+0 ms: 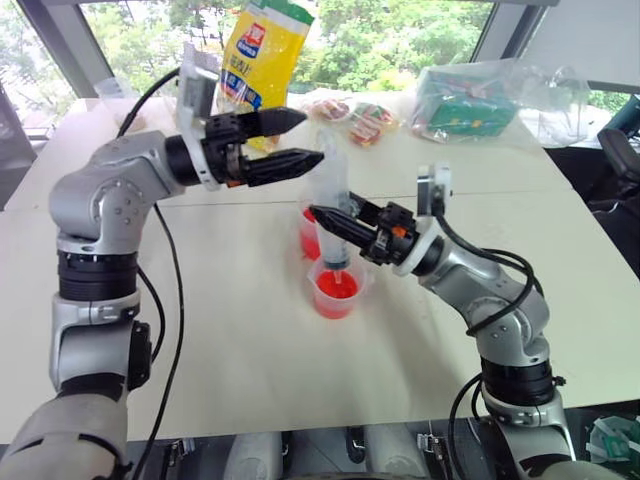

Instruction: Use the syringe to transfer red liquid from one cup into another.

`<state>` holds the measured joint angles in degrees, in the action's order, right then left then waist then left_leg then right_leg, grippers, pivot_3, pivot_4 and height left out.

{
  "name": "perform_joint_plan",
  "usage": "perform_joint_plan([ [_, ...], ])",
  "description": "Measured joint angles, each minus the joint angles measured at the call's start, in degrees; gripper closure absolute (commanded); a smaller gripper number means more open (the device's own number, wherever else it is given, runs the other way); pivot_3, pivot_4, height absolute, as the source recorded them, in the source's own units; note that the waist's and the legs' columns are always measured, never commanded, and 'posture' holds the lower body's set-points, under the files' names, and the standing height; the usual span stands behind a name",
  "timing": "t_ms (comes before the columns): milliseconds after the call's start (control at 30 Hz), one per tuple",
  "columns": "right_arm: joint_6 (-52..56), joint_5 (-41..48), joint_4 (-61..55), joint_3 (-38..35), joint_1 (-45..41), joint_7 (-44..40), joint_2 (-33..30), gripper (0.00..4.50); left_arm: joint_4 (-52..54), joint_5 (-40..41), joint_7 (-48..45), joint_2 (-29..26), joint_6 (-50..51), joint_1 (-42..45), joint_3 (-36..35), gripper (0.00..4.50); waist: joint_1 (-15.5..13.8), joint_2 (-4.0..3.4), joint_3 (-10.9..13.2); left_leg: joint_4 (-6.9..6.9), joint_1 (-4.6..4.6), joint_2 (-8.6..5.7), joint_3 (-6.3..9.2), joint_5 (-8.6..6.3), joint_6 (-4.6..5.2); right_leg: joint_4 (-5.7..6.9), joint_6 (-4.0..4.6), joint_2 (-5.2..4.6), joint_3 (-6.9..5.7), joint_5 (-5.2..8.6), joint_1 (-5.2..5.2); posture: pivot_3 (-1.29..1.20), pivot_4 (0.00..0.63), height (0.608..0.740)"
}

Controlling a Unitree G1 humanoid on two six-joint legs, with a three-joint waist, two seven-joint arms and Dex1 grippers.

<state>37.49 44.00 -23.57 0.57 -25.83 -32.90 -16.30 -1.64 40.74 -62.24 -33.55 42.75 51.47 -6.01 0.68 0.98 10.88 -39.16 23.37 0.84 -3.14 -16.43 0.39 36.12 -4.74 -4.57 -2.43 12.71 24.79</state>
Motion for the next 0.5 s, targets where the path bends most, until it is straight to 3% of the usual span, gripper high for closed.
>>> perform_joint_plan([
  [267,1.28,3.91,0.41,-4.47,-3.40,3.95,0.70,3.09,1.38,1.40,0.69,-2.52,1.83,-3.03,-1.77,0.01,0.03,0.00,0.00,0.00,0.00,0.01,0.00,0.00,0.00,0.01,0.00,-0.02,0.00,0.00,0.00,0.00,0.150,0.740],
  [367,5.75,9.76,2.69,-10.03,-9.41,12.03,0.40,3.09,2.18,1.72,1.56,-2.34,1.64,-4.29,-2.00,0.01,0.04,0.00,0.00,0.00,-0.01,0.01,0.00,0.01,-0.01,0.02,0.01,-0.04,0.00,-0.01,0.00,0.00,0.150,0.740],
  [500,17.60,18.13,8.61,-16.88,-15.55,26.09,-4.88,3.09,3.10,1.71,2.78,-1.91,1.32,-6.12,-1.96,0.01,-0.18,0.00,0.00,0.01,0.02,0.00,0.00,0.00,0.00,-0.01,0.03,-0.10,0.00,0.00,-0.01,0.00,0.150,0.740],
])
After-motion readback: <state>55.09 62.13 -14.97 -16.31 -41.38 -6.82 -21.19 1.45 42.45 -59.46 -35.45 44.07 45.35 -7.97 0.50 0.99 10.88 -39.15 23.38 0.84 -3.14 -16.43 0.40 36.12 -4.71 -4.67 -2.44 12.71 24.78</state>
